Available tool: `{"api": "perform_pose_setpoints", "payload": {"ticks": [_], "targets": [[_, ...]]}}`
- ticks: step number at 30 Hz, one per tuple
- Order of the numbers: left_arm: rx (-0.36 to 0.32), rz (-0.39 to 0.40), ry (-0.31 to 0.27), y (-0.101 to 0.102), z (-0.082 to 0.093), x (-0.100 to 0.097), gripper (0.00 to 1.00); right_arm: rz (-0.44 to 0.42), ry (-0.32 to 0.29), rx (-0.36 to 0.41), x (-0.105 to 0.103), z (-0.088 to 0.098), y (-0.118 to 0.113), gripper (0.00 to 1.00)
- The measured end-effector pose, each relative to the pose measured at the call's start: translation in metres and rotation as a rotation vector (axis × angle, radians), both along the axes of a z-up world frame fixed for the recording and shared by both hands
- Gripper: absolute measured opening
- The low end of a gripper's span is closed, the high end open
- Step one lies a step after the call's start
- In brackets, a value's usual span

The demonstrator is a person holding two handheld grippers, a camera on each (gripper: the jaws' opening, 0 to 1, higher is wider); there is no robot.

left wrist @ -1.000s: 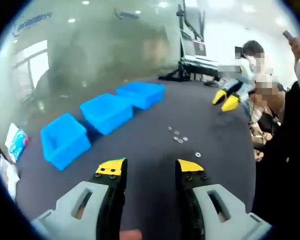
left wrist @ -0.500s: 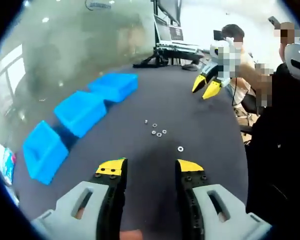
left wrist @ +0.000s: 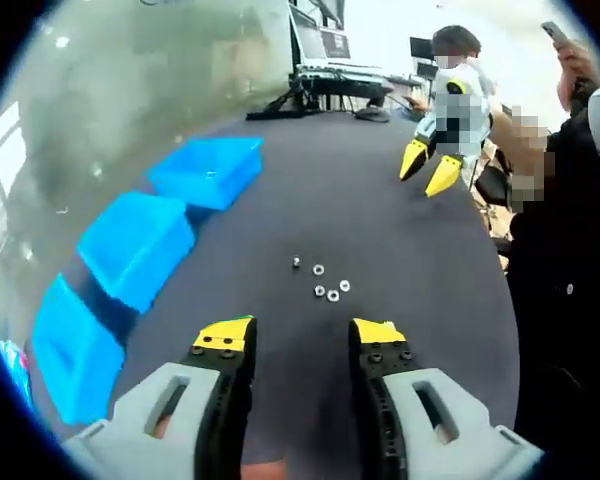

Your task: Sort the screws, nuts, and washers into the corresponding bins

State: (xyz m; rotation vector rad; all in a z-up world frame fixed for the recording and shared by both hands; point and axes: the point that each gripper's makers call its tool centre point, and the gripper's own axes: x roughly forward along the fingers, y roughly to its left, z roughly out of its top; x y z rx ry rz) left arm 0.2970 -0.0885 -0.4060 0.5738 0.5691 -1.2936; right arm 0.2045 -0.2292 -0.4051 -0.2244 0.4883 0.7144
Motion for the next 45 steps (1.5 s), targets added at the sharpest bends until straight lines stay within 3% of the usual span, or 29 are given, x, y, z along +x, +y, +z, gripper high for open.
{"api": "perform_pose_setpoints", "payload": {"ticks": [7,18,24,40,45], "targets": [[0.026,-0.020,0.010,-0.025,-0.009,0.018,0.33,-0.011,-0.002,0.012,0.002,-0.002,-0.003,0.17],[0.068,-0.064,0.022,-0.043,-0.021,0.025,0.32,-0.017,0.004,0.018,0.002,-0.005,-0.009,0.17],[0.077,-0.058,0.032,-0.049,-0.025,0.032,0.24,-0.025,0.006,0.021,0.002,-0.007,-0.013,0.17],[0.089,-0.064,0.065,-0.057,-0.032,0.024,0.06,-0.041,0.006,0.033,0.000,-0.009,-0.019,0.17],[0.088,-0.056,0.071,-0.056,-0.033,0.022,0.06,-0.043,0.002,0.035,0.000,-0.007,-0.019,0.17]]}}
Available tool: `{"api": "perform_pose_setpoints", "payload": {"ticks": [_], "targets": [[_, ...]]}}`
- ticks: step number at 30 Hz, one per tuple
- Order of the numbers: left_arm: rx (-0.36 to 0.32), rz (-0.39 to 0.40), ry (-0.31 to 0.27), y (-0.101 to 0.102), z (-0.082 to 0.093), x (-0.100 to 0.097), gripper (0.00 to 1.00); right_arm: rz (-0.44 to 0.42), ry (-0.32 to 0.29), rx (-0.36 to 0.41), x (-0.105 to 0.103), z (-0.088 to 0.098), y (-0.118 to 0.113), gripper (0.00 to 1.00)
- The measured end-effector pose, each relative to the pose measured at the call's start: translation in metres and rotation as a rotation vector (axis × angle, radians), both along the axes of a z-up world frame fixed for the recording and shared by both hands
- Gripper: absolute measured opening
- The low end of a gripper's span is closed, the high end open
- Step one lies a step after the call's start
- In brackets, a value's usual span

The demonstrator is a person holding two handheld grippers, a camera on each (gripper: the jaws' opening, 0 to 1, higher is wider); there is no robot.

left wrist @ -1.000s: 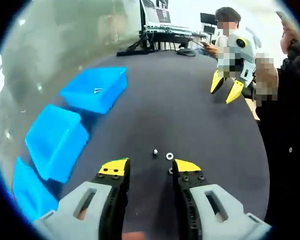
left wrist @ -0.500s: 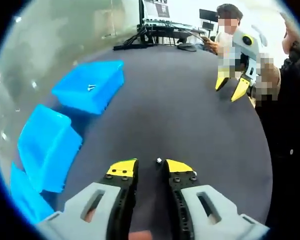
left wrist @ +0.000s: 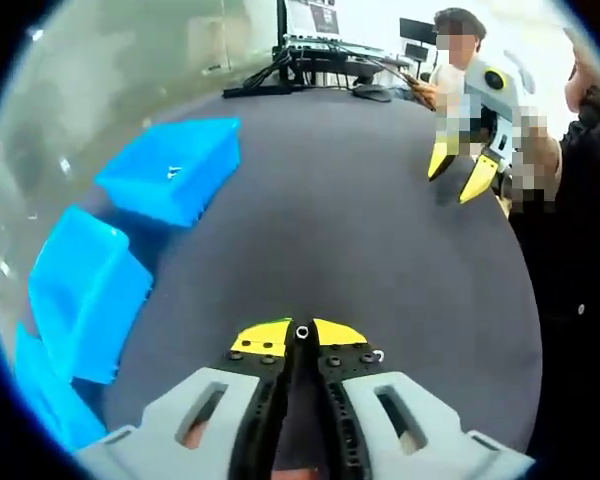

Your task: Sort the screws, nuts, and washers into the corresponding bins

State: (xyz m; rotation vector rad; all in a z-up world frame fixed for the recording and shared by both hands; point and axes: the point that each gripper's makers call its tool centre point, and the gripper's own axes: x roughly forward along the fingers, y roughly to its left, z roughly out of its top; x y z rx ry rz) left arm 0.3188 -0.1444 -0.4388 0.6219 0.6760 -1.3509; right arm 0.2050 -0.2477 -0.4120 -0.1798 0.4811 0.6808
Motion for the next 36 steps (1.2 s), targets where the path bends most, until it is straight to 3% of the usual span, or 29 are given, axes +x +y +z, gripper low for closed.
{"api": "perform_pose_setpoints", "payload": {"ticks": [11,17,26,33,36], "targets": [[-0.036,0.027,-0.010,0.002,0.008,0.001,0.03,0.003,0.001,-0.002,0.001,0.000,0.002,0.17],[-0.060,0.047,-0.031,0.014,0.016,0.000,0.03,0.008,0.003,-0.012,0.002,0.001,0.005,0.17],[-0.119,0.139,-0.059,0.048,0.031,0.008,0.02,0.023,-0.003,-0.015,0.003,0.007,0.014,0.17],[-0.202,0.277,-0.088,0.077,0.048,0.018,0.02,0.034,-0.015,-0.020,0.007,0.014,0.023,0.17],[-0.244,0.335,-0.128,0.093,0.059,0.024,0.02,0.040,-0.024,-0.018,0.009,0.018,0.028,0.17]]}}
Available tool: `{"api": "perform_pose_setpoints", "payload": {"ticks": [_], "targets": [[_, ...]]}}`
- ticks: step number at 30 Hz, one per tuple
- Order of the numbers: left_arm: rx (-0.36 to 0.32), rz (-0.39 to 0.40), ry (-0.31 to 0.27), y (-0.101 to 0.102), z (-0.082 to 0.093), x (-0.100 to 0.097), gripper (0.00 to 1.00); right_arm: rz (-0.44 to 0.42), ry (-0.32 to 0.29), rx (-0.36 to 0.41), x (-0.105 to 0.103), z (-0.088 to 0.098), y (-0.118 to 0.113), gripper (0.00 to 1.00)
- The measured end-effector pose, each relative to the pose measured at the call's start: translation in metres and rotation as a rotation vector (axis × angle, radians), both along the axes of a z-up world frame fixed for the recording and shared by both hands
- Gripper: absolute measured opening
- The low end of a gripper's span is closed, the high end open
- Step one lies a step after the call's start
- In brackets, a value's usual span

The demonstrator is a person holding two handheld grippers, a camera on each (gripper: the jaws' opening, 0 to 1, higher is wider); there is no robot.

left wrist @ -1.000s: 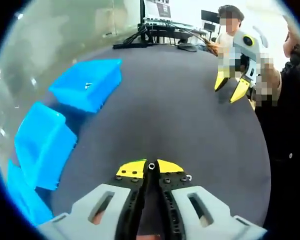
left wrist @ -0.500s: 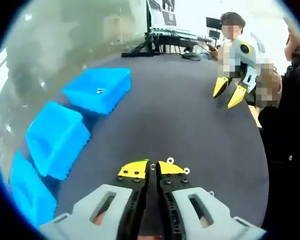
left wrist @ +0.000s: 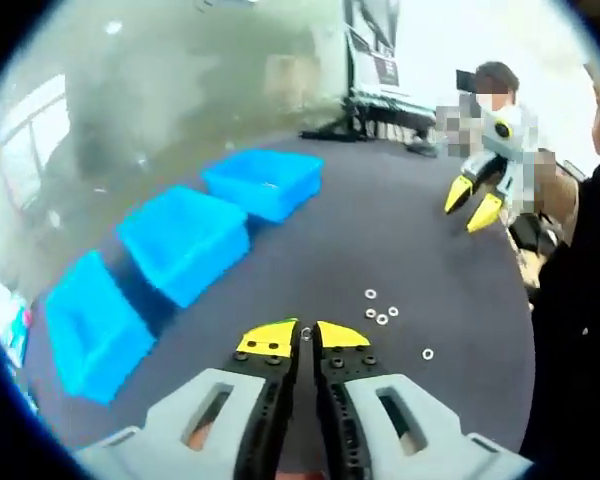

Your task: Sort the screws, nuts, and washers into the corresponding bins

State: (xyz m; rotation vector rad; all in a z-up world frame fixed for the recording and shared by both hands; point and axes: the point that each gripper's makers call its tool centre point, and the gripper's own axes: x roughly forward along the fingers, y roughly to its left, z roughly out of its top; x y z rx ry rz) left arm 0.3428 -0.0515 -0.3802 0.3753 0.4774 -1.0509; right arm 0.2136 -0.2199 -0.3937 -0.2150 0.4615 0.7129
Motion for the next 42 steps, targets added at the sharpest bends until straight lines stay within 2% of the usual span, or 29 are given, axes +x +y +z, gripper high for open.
{"api": "perform_pose_setpoints", "payload": {"ticks": [3,7,14,19,23,29,33,38,42], "targets": [[-0.077,0.091,-0.020,0.021,0.014,0.014,0.02,0.007,-0.004,0.000,0.000,0.002,0.004,0.17],[-0.098,0.185,-0.054,0.048,0.021,0.033,0.02,0.015,-0.003,0.001,-0.001,0.001,0.007,0.17],[-0.110,0.315,-0.109,0.079,0.026,0.065,0.02,0.012,0.003,0.005,-0.002,-0.001,0.007,0.17],[-0.115,0.372,-0.116,0.083,0.025,0.093,0.02,0.006,0.006,0.005,-0.003,-0.002,0.005,0.17],[-0.124,0.421,-0.139,0.084,0.033,0.117,0.02,-0.002,0.008,0.006,-0.004,-0.002,0.002,0.17],[-0.101,0.471,-0.174,0.085,0.036,0.147,0.02,-0.010,0.012,0.006,-0.005,-0.004,-0.001,0.17],[-0.098,0.523,-0.176,0.093,0.035,0.167,0.02,-0.013,0.013,0.006,-0.005,-0.004,-0.003,0.17],[-0.077,0.556,-0.160,0.101,0.025,0.181,0.02,-0.018,0.013,0.007,-0.005,-0.004,-0.005,0.17],[-0.075,0.568,-0.148,0.105,0.019,0.183,0.02,-0.024,0.014,0.007,-0.005,-0.004,-0.007,0.17]]}}
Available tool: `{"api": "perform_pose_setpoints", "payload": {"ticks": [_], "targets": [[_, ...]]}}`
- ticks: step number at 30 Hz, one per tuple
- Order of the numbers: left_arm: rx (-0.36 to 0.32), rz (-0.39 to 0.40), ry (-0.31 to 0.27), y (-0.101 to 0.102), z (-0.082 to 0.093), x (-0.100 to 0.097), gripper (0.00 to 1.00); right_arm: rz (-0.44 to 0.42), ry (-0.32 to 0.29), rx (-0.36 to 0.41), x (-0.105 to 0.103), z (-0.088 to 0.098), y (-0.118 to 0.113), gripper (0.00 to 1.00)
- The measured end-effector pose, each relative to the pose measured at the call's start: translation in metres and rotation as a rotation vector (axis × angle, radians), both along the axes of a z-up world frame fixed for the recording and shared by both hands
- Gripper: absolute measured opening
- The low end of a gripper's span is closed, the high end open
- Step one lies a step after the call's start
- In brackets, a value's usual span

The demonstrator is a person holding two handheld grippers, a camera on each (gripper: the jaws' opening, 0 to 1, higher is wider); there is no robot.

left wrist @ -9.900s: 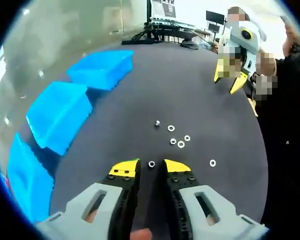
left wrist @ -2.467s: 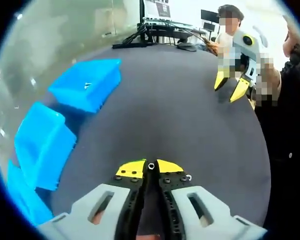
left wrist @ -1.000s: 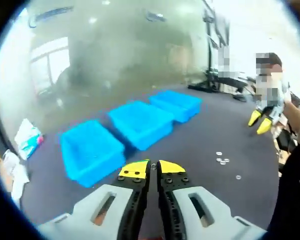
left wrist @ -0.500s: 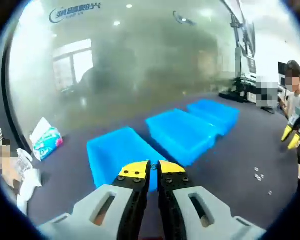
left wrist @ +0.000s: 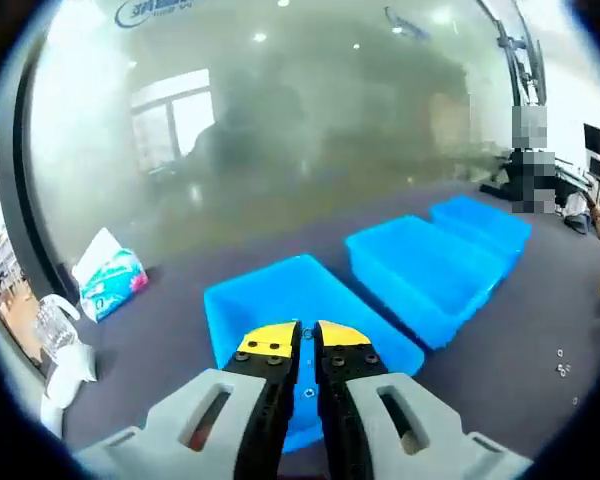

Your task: Sort the screws, nuts, and washers into the corresponding bins

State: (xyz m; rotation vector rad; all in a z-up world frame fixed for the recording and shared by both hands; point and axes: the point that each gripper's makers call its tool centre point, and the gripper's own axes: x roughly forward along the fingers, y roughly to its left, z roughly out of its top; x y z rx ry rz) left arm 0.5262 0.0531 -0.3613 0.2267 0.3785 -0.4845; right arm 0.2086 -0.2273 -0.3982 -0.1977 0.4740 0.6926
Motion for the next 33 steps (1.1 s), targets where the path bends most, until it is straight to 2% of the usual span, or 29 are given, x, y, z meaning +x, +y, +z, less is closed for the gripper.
{"api": "perform_pose_setpoints", "payload": {"ticks": [6,8,9,11,20,28,33], "targets": [[0.004,-0.017,0.007,0.001,-0.008,-0.002,0.08,-0.001,0.001,0.000,0.000,0.000,0.000,0.17],[0.003,-0.018,-0.007,0.002,-0.006,-0.001,0.18,-0.003,0.001,-0.001,0.000,-0.001,-0.001,0.17],[-0.003,-0.021,-0.014,0.003,-0.005,0.000,0.27,-0.003,0.002,0.000,0.000,-0.001,-0.001,0.17],[-0.012,-0.023,-0.018,0.003,-0.004,-0.001,0.32,-0.002,0.002,0.000,0.000,-0.001,0.000,0.17],[-0.033,-0.051,-0.005,0.001,-0.001,-0.020,0.32,0.000,0.000,-0.002,-0.001,0.000,0.001,0.17],[-0.052,-0.114,-0.024,-0.003,0.015,-0.058,0.31,0.008,-0.002,-0.005,-0.002,0.001,0.005,0.17],[-0.033,-0.192,-0.008,-0.009,0.013,-0.092,0.31,0.013,-0.005,-0.010,-0.002,0.003,0.006,0.17]]}}
